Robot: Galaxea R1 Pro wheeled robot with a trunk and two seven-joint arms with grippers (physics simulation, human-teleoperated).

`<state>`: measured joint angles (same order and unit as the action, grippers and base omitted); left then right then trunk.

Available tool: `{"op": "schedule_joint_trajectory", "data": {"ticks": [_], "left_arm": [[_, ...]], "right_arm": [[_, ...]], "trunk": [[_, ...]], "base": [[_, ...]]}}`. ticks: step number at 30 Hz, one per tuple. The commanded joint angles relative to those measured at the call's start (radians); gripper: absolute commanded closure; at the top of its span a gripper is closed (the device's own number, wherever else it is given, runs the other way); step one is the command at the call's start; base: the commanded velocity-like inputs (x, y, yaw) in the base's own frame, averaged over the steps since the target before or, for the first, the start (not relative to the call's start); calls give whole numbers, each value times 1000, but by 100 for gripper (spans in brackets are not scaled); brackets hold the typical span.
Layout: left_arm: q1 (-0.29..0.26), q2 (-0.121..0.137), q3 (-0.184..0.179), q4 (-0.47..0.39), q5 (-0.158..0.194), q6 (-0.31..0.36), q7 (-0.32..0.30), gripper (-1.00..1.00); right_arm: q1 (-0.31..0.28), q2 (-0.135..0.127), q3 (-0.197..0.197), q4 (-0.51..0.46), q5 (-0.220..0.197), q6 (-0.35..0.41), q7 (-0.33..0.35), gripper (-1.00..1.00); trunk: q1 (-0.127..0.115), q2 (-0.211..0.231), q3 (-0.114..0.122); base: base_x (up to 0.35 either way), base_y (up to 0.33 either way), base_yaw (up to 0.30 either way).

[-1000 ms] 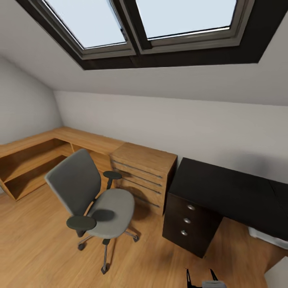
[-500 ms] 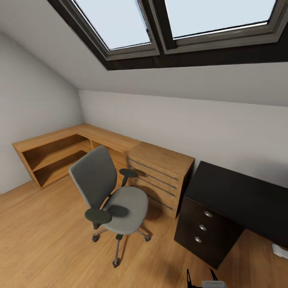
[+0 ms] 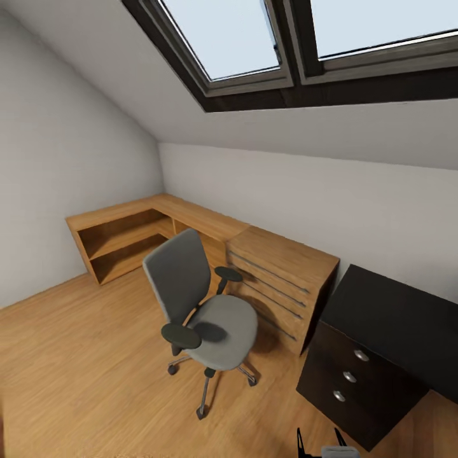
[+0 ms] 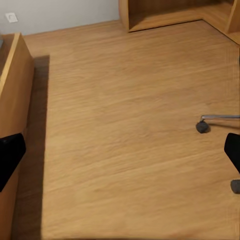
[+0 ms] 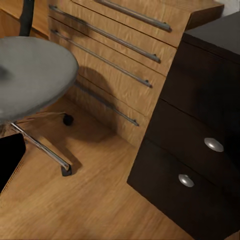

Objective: In the bedroom, organize the workspace by keeping the computer under the desk, ensuring the monitor is on the desk, placing the keyboard on the desk next to the monitor, placing the mouse on the desk next to the keyboard, moving the folder from the swivel chair onto the desk next to the mouse, stacking the notebook on top of the folder with the pen on top of the notebook, and positioning the swivel chair next to the desk.

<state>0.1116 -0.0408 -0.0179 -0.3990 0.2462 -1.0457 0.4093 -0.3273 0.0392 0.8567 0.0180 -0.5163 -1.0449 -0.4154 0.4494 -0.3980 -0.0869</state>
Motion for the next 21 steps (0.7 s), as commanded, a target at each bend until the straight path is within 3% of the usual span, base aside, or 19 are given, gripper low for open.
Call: {"op": "schedule_joint_trajectory", "data": {"ticks": [1, 10, 21], "left_arm": [[0, -1, -2, -2, 5, -2, 0, -100], [0, -2, -2, -1, 6, -2, -3, -100], [0, -2, -1, -2, 9, -2, -4, -100]], "right_arm": [[-1, 1, 9, 2, -4, -2, -5, -100], [-1, 4, 11, 1, -3, -2, -4, -100], [-1, 7, 12, -1, -5, -2, 1, -100]], "trunk": [[1, -2, -2], [1, -2, -2], [1, -2, -2]], "base": [[0, 0, 284], [0, 0, 266], [0, 0, 48]]}}
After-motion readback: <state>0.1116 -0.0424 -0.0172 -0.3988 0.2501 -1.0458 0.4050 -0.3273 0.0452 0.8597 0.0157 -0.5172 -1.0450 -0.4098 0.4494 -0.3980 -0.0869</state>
